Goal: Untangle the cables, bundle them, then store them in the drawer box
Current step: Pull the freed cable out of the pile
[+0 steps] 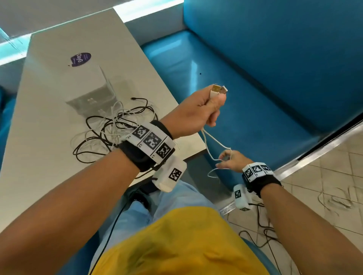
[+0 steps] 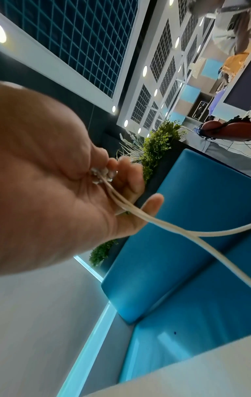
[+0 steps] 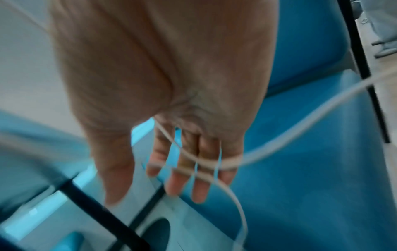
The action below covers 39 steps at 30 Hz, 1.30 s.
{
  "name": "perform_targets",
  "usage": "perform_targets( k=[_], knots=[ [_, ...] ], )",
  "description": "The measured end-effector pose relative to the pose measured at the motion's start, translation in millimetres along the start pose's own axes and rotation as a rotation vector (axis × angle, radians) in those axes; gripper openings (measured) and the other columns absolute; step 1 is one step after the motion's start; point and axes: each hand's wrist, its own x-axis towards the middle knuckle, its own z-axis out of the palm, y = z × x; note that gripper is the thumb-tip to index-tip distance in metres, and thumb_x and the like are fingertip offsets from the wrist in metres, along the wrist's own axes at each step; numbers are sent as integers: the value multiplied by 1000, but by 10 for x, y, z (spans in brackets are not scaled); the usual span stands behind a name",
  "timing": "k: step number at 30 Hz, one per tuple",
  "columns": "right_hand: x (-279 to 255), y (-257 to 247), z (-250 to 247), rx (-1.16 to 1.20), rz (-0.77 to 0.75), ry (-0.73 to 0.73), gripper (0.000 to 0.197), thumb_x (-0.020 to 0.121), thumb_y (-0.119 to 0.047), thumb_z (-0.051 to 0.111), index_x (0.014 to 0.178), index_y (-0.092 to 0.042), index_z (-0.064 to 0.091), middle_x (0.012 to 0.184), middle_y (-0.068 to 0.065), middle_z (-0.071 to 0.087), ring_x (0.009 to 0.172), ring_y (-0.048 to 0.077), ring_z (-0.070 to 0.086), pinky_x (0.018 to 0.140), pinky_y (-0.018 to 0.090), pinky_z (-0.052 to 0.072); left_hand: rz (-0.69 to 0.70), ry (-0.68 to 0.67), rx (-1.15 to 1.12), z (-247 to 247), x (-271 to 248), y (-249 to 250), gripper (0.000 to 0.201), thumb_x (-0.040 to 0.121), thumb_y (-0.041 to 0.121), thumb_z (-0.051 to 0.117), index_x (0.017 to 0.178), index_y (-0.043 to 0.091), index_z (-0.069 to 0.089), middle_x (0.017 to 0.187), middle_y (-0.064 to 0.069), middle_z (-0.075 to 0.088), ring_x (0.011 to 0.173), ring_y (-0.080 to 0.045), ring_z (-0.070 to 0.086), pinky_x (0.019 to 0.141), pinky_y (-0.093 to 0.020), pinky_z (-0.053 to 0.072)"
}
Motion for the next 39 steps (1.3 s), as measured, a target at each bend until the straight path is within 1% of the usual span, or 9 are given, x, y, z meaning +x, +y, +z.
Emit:
perform_targets(
  k=[4, 9, 14, 19, 26, 28, 32, 34, 39],
  knots=[
    [-125, -246, -281, 80, -74, -26, 50, 76, -6, 73, 116, -30, 53, 113, 5, 59, 105, 21, 59, 96, 37, 47, -74, 76, -80, 122, 43, -168, 25, 103, 22, 37, 92, 1, 44, 58, 10, 30, 50, -8, 28, 50, -29, 37],
    [-566, -863, -556, 542, -415, 362, 37, 86, 10, 48, 92, -25, 60, 96, 3, 62, 86, 15, 63, 71, 24, 50, -227, 98, -324, 145, 98, -298, 29, 102, 40, 37, 87, 18, 49, 59, 7, 21, 52, -11, 17, 51, -25, 23],
    [-901, -1369, -587, 547, -599, 271, 19, 100, -21, 46, 101, -25, 64, 91, -5, 66, 93, 10, 60, 83, 28, 51, -330, 93, -531, 135, 97, -354, 41, 102, 45, 26, 88, 16, 51, 65, -1, 24, 54, -12, 19, 52, -25, 26],
    [-892, -1555, -454, 388, -703, 261, 24, 102, -26, 42, 110, -20, 64, 90, -7, 62, 86, 10, 57, 95, 51, 50, -368, 155, -552, 55, 42, -346, 35, 103, 36, 35, 79, 13, 47, 59, 0, 29, 50, -13, 28, 49, -25, 35],
    [-914, -1716, -426, 512, -707, 190, 24, 104, -13, 38, 117, -6, 58, 95, 13, 61, 67, 12, 56, 72, 27, 53, -298, 117, -587, -85, -45, -330, 29, 105, 26, 32, 88, 10, 49, 64, -5, 44, 53, -16, 44, 57, -29, 47],
    [-911, -1760, -433, 502, -698, 197, 25, 104, -13, 37, 111, -4, 59, 83, 8, 58, 59, 11, 55, 67, 26, 52, -290, 121, -586, -110, -55, -333, 28, 105, 27, 33, 88, 10, 49, 64, -4, 45, 51, -15, 42, 54, -27, 45],
    [-889, -1826, -383, 489, -669, 174, 25, 104, -28, 37, 114, -20, 58, 97, 2, 61, 84, 10, 62, 86, 39, 56, -292, 142, -628, -167, -59, -278, 33, 104, 34, 33, 78, 17, 43, 57, 3, 29, 47, -8, 21, 43, -19, 24],
    [-919, -1878, -295, 643, -614, 55, 28, 105, -35, 33, 118, -20, 52, 92, 5, 59, 76, 14, 64, 77, 37, 59, -259, 226, -655, -189, -30, -266, 33, 103, 36, 35, 78, 17, 46, 55, 4, 26, 48, -8, 18, 42, -19, 24],
    [-787, -1720, -72, 544, -445, -13, 45, 103, -48, 25, 97, -20, 60, 47, 3, 37, 38, 14, 27, 43, 23, 27, -192, 344, -681, -279, 30, -277, 37, 105, 37, 26, 82, 16, 47, 52, 8, 25, 45, -6, 17, 43, -19, 17]
  ],
)
